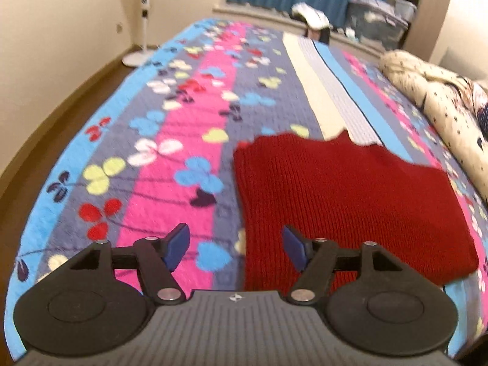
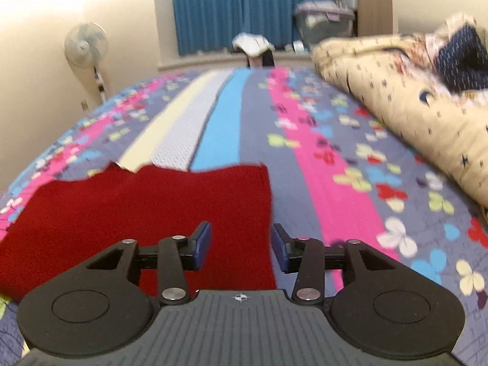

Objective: Fold small clothes
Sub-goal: 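Withdraw both open grippers from the folded sweater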

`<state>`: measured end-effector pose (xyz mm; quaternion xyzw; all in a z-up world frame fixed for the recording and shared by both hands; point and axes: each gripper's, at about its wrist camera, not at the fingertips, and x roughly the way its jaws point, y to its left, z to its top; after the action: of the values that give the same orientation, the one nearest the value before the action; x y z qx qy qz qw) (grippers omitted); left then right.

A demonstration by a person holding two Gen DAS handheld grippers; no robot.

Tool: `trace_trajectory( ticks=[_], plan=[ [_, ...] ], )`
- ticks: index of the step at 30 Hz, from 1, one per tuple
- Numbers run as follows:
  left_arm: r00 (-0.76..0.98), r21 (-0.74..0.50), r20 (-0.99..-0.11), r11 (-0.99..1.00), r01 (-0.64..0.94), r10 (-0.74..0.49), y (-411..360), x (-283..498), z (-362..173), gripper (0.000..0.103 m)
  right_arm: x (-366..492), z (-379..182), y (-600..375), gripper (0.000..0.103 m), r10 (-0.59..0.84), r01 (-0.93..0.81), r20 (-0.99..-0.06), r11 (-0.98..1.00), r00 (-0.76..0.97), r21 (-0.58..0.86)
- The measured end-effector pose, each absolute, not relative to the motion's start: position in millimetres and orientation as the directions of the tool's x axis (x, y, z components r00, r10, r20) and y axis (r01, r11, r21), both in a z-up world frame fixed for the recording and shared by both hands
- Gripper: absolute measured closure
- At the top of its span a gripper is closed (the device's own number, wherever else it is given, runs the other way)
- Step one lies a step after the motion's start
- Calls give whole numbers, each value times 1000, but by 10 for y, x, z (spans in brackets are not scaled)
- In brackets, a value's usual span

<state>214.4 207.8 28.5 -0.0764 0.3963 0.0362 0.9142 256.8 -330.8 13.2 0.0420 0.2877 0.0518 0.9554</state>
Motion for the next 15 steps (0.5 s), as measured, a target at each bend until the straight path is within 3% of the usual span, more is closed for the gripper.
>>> trace_trajectory(
  ticks=[1,8,15],
  plan=[
    [694,-104,-720,986,-131,16,2080,2137,305,22,2556,161,-3251,50,131,-85,-535,990,834,110],
    [781,69,-612,993,-100,122,1947,1998,463,21,2564,237,-2845,48,189,-126,-507,980,841,155],
    [863,150,-497,989,-17,90,1878,1772,799,18,2457,324,-2302,48,266,-204,-459,962,848,180]
  ],
)
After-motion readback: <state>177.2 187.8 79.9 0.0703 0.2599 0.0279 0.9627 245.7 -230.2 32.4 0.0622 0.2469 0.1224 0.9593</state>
